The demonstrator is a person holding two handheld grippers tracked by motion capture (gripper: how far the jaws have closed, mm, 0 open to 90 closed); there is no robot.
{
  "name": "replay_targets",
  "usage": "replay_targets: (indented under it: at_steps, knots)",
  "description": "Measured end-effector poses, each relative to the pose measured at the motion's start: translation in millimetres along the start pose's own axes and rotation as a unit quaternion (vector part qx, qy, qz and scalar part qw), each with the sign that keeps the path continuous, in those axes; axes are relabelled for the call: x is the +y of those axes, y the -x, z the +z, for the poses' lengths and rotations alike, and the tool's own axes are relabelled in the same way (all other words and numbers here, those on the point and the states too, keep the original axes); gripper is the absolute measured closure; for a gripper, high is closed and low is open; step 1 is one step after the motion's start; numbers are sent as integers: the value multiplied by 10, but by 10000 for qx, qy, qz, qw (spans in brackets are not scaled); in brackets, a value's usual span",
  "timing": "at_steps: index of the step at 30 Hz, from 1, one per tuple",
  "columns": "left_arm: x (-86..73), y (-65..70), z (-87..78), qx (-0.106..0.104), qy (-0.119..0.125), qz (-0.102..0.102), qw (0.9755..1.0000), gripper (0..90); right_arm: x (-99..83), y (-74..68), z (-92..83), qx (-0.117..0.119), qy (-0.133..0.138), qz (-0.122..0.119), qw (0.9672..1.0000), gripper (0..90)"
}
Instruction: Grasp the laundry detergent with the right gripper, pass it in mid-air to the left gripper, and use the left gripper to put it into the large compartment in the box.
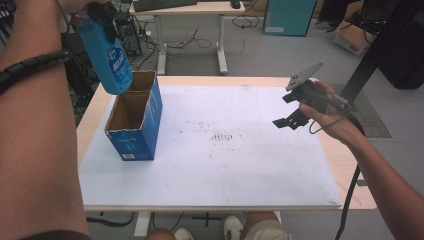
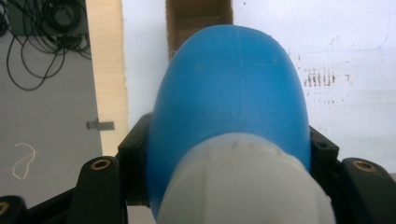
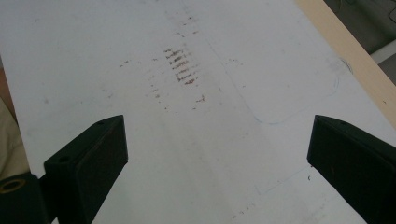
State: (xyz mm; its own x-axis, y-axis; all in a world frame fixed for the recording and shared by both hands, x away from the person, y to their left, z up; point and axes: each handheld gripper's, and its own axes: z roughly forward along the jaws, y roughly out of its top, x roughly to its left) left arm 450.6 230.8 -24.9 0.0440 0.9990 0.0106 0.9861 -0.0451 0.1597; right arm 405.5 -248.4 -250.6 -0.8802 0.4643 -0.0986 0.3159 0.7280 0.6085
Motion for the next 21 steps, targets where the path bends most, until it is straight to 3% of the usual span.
replay_targets:
  at_steps: [9, 21]
  knots:
    - [-10, -75, 2, -39, -36, -210, 9998, 374, 11, -8, -3, -30, -24, -34, 10000, 49]
    - [-25, -126, -4, 15, 39, -327, 9995, 373, 14, -14, -27, -56, -12, -14, 10000, 51]
